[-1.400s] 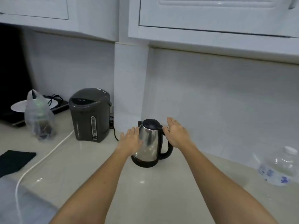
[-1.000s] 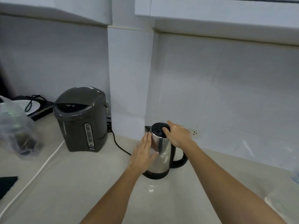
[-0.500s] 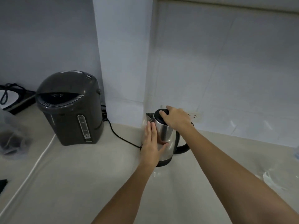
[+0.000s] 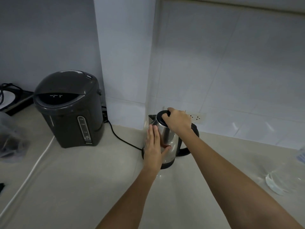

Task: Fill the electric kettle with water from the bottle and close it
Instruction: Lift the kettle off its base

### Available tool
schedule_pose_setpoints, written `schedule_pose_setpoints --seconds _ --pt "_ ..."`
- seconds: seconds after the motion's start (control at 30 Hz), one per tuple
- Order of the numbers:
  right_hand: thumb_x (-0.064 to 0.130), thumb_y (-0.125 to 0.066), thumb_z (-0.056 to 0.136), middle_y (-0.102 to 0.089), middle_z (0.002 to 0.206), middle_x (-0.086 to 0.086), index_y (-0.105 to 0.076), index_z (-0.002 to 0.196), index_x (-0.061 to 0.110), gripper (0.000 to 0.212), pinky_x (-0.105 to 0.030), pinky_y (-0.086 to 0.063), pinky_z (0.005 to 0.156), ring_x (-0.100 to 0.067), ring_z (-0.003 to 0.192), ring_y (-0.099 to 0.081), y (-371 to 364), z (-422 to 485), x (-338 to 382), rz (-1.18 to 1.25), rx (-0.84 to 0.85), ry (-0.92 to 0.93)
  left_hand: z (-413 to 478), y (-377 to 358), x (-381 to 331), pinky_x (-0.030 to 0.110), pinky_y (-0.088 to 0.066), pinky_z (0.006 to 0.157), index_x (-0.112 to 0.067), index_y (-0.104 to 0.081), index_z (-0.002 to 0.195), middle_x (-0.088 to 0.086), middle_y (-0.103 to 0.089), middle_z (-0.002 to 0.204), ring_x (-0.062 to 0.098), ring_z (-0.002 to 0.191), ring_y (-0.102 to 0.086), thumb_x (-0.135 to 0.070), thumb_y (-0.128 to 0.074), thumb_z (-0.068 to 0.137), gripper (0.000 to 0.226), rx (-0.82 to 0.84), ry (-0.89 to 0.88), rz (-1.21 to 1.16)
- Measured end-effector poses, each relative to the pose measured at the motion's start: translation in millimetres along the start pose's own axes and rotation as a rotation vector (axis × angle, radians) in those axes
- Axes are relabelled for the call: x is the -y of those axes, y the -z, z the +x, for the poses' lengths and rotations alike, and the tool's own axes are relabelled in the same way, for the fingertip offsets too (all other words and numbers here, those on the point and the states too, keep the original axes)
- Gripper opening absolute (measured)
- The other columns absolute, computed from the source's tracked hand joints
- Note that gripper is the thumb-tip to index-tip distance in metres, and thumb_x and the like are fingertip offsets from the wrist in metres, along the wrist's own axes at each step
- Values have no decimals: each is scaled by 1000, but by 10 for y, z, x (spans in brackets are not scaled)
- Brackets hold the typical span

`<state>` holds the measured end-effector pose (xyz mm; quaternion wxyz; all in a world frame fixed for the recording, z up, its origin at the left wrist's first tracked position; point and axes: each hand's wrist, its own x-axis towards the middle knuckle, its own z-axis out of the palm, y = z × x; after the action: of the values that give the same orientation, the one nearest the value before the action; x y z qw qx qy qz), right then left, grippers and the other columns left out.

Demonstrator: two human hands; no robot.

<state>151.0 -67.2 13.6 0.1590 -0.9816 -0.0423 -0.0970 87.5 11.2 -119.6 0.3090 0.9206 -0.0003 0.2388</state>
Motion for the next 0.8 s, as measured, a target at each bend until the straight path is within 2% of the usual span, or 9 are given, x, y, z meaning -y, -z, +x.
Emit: schedule_pose_setpoints --seconds 0.1,0.17,0.3,0.37,0.43,0.5,0.6,0.7,0.8 --pt "31 -38 91 -66 94 -16 -58 114 12 36 -32 -40 67 -33 86 -58 30 3 9 18 1 -14 -7 -5 9 38 -43 109 -6 -3 152 12 -7 162 24 149 -17 -62 -37 83 95 7 -12 -5" --pt "31 -38 92 -64 98 -16 -56 120 11 39 -33 -40 69 -32 84 -54 94 31 6 81 35 -43 -7 18 -3 39 -42 110 -12 3 151 9 -1 161 23 149 -15 -59 -41 82 95 7 -22 -39" --pt "33 -37 95 -61 111 -15 -49 131 12 43 -34 -40 79 -33 100 -55 293 31 -71 343 67 -63 -24 48 -17 41 -44 108 -24 10 149 8 0 161 24 149 -16 -64 -35 81 91 -27 -37 -69" --pt "31 -33 97 -58 111 -10 -50 129 13 40 -32 -38 80 -27 100 -53 363 -25 -184 512 31 -80 -43 65 -20 41 -43 109 -27 10 149 9 -2 162 23 149 -16 -66 -33 80 90 -19 -28 -78" --pt "31 -28 98 -59 114 -5 -54 122 16 38 -34 -41 85 -22 102 -53 384 -91 -327 667 -37 -114 -62 109 -16 38 -44 109 -24 4 150 8 -6 162 23 148 -20 -66 -35 80 91 -20 -28 -83" --pt "31 -25 98 -63 110 -4 -57 112 20 37 -36 -47 93 -22 105 -58 385 -172 -475 853 -62 -168 -72 162 -10 32 -44 107 -18 -5 154 5 -9 162 21 146 -27 -62 -46 80 95 -10 -18 -121" --pt "26 -24 101 -70 90 0 -61 95 20 38 -28 -48 81 -14 89 -64 407 -312 -639 1089 -18 -281 -50 210 14 30 -39 110 -19 -18 153 1 -19 159 17 143 -31 -44 -71 79 95 -1 31 -222" --pt "20 -32 101 -74 73 13 -66 88 28 37 -34 -45 91 -11 86 -64 318 -385 -790 1113 11 -307 -38 212 69 34 -45 107 -22 -28 150 3 -33 149 19 134 -42 -37 -76 77 89 -41 49 -284" --pt "30 -31 102 -73 87 13 -65 91 34 36 -35 -39 100 -7 96 -61 184 -448 -876 1204 2 -353 -23 222 112 33 -48 103 -20 -35 145 1 -39 139 18 124 -50 -39 -76 76 82 -56 91 -381"
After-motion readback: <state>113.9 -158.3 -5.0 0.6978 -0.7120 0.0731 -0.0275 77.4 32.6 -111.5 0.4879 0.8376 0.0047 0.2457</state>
